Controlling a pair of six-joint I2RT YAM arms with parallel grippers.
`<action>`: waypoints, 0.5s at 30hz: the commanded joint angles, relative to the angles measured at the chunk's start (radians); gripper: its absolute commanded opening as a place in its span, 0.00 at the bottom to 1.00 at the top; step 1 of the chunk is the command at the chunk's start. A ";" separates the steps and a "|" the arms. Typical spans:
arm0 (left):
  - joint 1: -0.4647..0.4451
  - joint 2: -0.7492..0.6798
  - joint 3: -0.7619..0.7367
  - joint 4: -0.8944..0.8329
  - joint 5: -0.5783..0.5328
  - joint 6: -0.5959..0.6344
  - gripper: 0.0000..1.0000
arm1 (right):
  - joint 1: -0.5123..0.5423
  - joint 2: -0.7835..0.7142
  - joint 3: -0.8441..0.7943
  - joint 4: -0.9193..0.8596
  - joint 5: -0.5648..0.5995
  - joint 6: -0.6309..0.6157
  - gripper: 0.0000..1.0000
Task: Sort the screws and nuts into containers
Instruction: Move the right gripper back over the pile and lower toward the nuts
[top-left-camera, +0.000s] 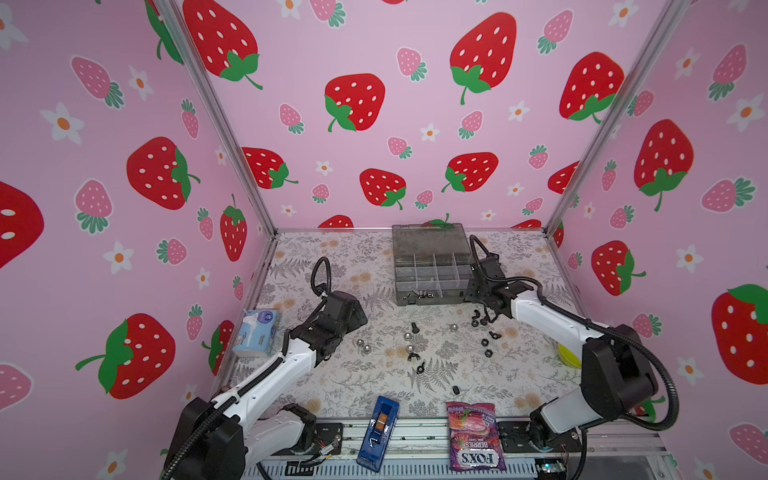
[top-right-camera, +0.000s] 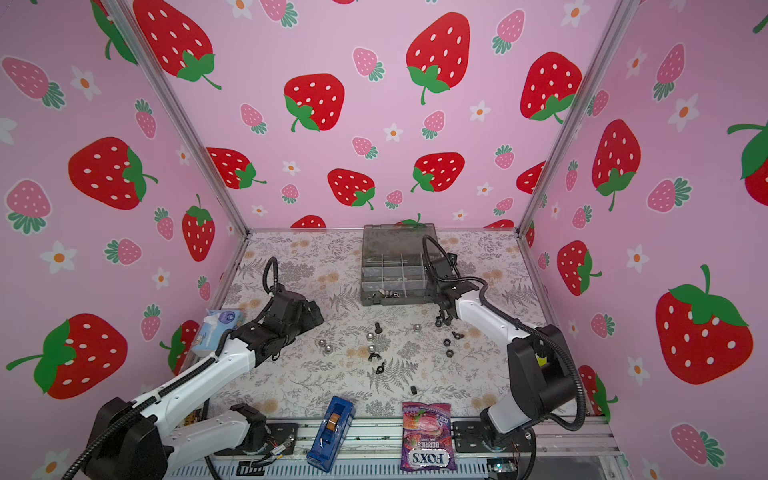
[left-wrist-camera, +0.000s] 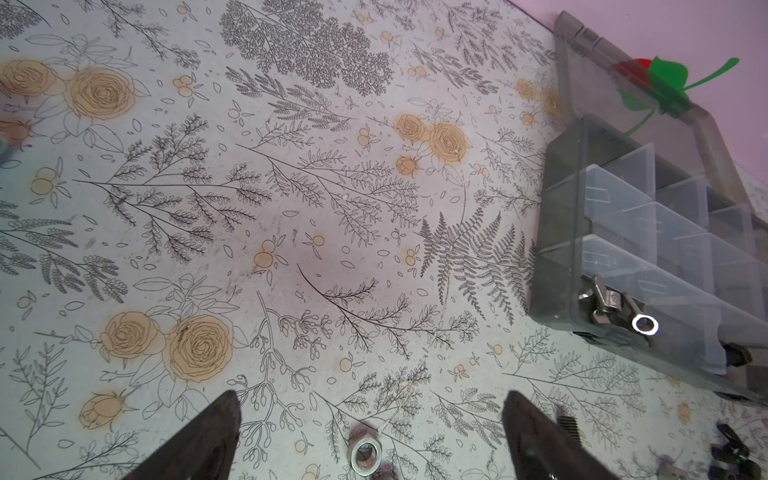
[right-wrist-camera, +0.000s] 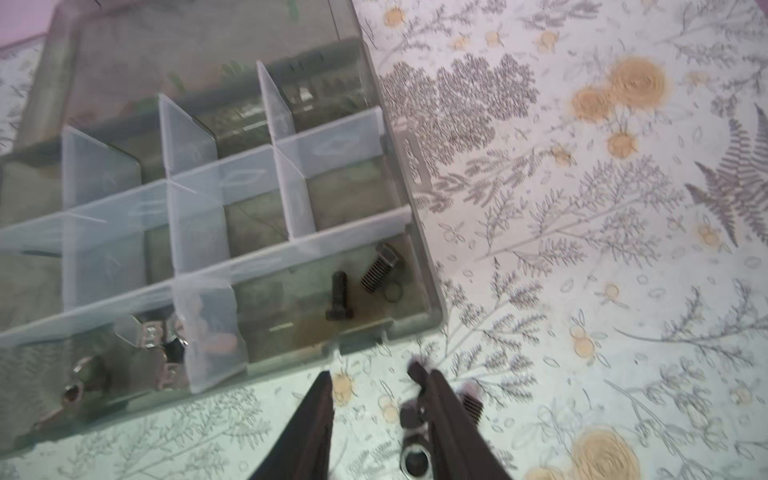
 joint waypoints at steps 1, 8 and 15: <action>0.004 0.000 -0.004 -0.016 -0.021 -0.005 0.99 | -0.016 -0.056 -0.061 -0.062 -0.012 0.047 0.40; 0.005 0.019 0.005 -0.003 -0.001 -0.006 0.99 | -0.048 -0.099 -0.152 -0.099 -0.058 0.061 0.40; 0.005 0.038 0.017 0.001 0.011 -0.004 0.99 | -0.060 -0.074 -0.172 -0.088 -0.090 0.050 0.40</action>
